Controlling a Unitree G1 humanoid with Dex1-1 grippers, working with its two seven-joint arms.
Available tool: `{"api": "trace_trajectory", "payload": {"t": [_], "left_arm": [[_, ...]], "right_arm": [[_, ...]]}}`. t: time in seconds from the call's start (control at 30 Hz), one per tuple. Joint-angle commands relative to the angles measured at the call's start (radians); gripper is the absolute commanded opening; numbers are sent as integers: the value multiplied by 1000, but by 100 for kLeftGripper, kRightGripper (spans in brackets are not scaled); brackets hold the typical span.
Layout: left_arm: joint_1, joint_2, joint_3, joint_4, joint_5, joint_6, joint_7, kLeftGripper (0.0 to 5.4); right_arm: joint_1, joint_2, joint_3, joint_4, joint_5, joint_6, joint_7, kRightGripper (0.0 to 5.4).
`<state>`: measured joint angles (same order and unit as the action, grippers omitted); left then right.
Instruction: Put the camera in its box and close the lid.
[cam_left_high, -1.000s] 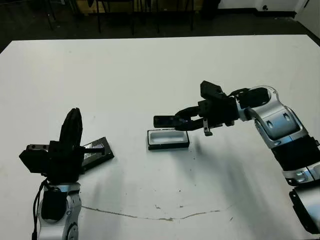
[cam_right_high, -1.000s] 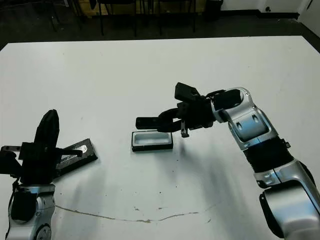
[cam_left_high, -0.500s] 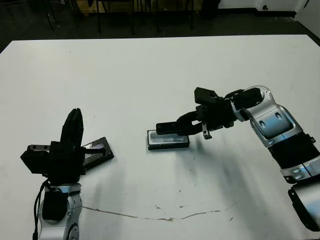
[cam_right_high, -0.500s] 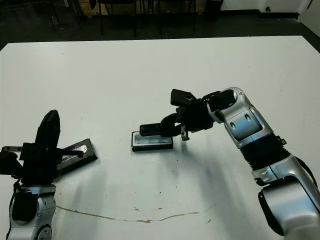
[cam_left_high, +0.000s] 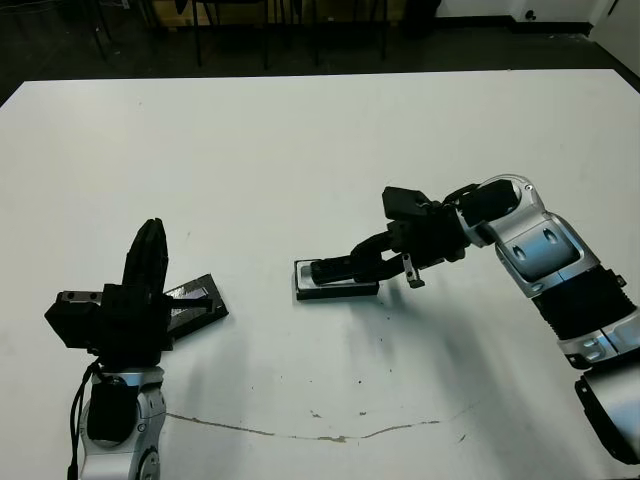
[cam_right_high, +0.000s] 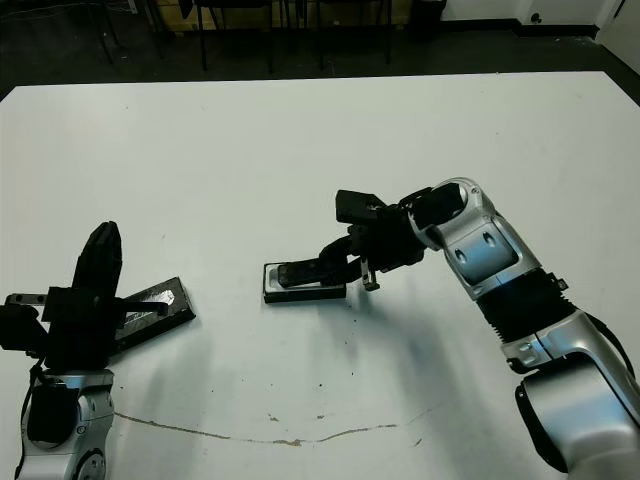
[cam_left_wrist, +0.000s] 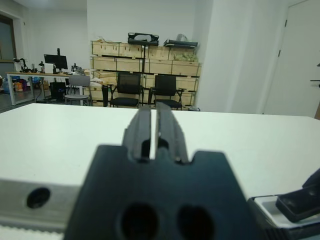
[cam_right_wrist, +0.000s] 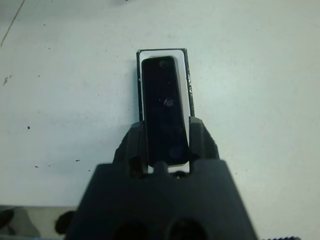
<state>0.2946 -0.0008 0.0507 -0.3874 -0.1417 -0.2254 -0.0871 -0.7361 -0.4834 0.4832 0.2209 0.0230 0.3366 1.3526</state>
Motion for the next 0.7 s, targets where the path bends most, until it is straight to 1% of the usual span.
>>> {"api": "trace_trajectory", "payload": {"t": [0.03, 0.17, 0.3, 0.33, 0.37, 0.5, 0.57, 0.7], "left_arm": [[17, -2, 2, 17, -2, 1, 2, 0], [20, 0, 1, 13, -3, 7, 2, 0], [19, 2, 1, 19, 15, -6, 6, 0], [20, 1, 1, 17, 15, -3, 7, 0], [20, 0, 0, 15, 10, 0, 7, 0], [20, -3, -1, 14, 0, 6, 7, 0], [17, 1, 0, 22, 5, -5, 3, 0], [17, 0, -2, 18, 4, 3, 5, 0]], "right_arm": [[29, -5, 14, -6, -30, -26, -27, 69], [46, -5, 12, -26, -52, -9, -67, 69], [65, -5, 9, -48, -64, 19, -101, 69], [71, -5, 7, -54, -66, 6, -110, 69], [74, -7, 9, -64, -72, 9, -116, 69], [81, -12, 12, -101, -88, 39, -132, 68], [81, -11, 6, -107, -81, 62, -128, 66], [78, -16, 3, -120, -72, 76, -117, 66]]}}
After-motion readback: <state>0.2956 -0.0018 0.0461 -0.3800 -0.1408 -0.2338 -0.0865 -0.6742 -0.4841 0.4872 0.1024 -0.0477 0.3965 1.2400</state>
